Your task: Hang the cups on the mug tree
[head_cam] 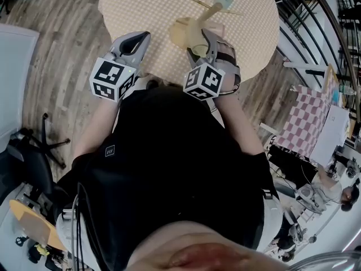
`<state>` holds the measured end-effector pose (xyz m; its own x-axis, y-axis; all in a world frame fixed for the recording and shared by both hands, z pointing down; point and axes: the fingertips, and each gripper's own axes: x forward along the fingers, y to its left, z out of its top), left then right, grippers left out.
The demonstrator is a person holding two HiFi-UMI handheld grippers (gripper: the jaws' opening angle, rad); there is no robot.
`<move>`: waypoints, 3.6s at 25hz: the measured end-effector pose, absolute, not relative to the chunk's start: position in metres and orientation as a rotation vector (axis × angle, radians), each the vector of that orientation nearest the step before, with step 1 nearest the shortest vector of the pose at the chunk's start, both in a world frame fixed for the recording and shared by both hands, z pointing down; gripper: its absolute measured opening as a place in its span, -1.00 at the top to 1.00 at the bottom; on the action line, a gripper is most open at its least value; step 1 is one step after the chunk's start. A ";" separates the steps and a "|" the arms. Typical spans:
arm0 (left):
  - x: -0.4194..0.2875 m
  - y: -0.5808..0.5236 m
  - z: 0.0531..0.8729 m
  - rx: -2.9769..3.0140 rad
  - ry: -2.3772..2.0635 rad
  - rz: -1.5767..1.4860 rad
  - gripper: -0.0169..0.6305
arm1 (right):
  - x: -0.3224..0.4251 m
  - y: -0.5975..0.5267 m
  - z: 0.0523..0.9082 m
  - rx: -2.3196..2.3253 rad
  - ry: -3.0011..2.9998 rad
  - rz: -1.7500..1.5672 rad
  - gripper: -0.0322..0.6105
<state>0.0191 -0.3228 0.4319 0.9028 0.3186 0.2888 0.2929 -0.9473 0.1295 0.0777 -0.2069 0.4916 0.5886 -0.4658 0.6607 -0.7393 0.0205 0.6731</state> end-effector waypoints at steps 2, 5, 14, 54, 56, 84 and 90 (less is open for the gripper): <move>0.019 -0.322 0.432 2.984 0.483 0.476 0.93 | 0.077 -0.207 0.492 1.627 -1.031 0.283 -0.20; 0.020 -0.322 0.435 2.982 0.485 0.480 0.93 | 0.078 -0.207 0.491 1.632 -1.036 0.280 -0.20; 0.019 -0.316 0.433 2.981 0.494 0.480 0.93 | 0.072 -0.202 0.483 1.723 -1.074 0.286 -0.29; -0.003 -0.188 0.338 2.908 0.570 0.284 0.93 | 0.014 -0.109 0.353 2.508 -1.986 0.426 0.84; -0.003 -0.186 0.335 2.937 0.604 0.280 0.93 | 0.012 -0.108 0.352 2.503 -1.999 0.411 0.85; 0.041 -0.059 0.352 2.912 0.146 0.239 0.93 | 0.092 0.032 0.391 2.040 -2.216 0.503 0.78; 0.039 -0.033 0.347 2.952 0.039 0.224 0.93 | 0.120 0.032 0.397 1.895 -2.235 0.454 0.57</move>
